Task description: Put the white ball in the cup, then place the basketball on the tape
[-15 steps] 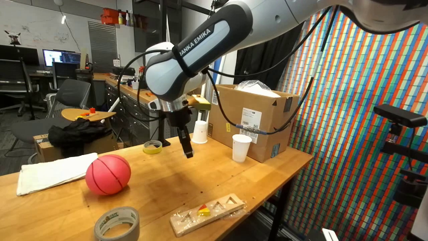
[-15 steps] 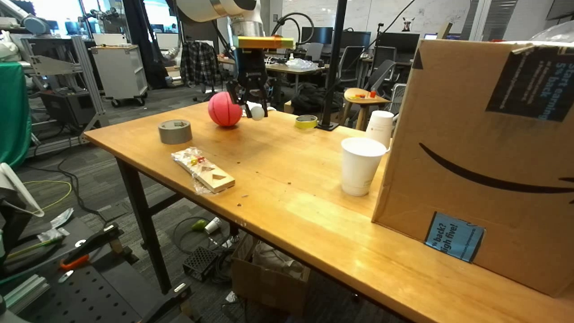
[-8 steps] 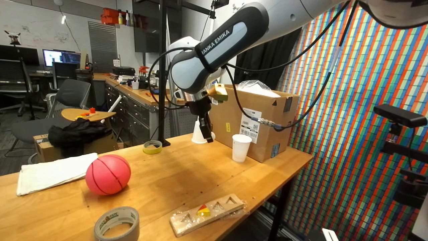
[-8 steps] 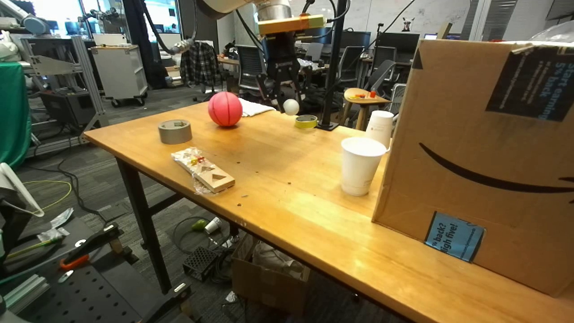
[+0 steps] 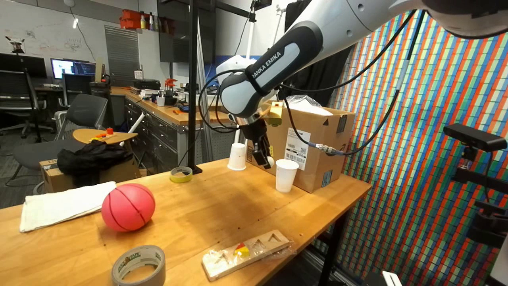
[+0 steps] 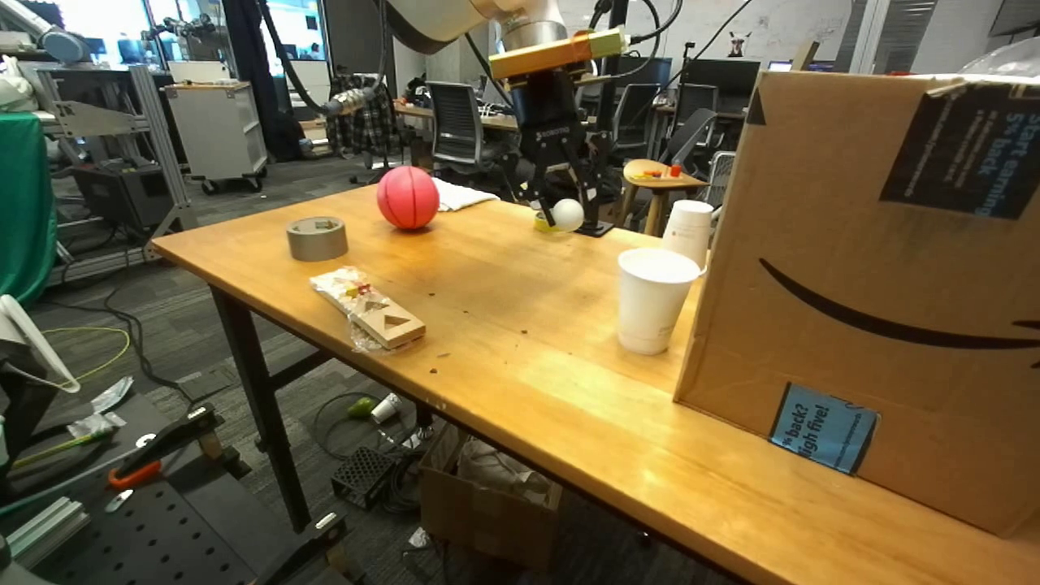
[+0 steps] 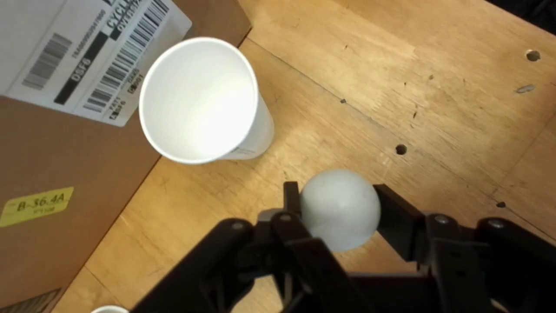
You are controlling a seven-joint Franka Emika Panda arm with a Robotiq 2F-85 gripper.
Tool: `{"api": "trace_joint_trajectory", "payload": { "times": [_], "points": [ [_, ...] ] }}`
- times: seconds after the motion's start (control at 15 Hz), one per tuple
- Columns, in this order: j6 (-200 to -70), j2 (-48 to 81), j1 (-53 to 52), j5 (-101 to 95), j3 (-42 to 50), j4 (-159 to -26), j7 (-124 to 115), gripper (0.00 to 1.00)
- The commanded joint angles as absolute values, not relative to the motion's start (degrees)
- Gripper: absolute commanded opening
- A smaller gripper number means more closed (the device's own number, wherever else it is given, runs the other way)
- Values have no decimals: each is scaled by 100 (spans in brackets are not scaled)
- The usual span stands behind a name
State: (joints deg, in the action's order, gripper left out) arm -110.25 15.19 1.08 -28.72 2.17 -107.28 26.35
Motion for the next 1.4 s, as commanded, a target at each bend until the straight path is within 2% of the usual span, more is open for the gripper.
{"api": "trace_joint_trajectory", "payload": {
  "times": [0.0, 0.4, 1.33],
  "points": [
    [-10780, 1570, 254, -3017, 355, -10481, 2444, 21],
    [-10713, 1462, 299, -3360, 394, -10507, 2612, 21],
    [-10461, 1329, -6, -6580, 78, -11250, 3245, 21]
  ]
}}
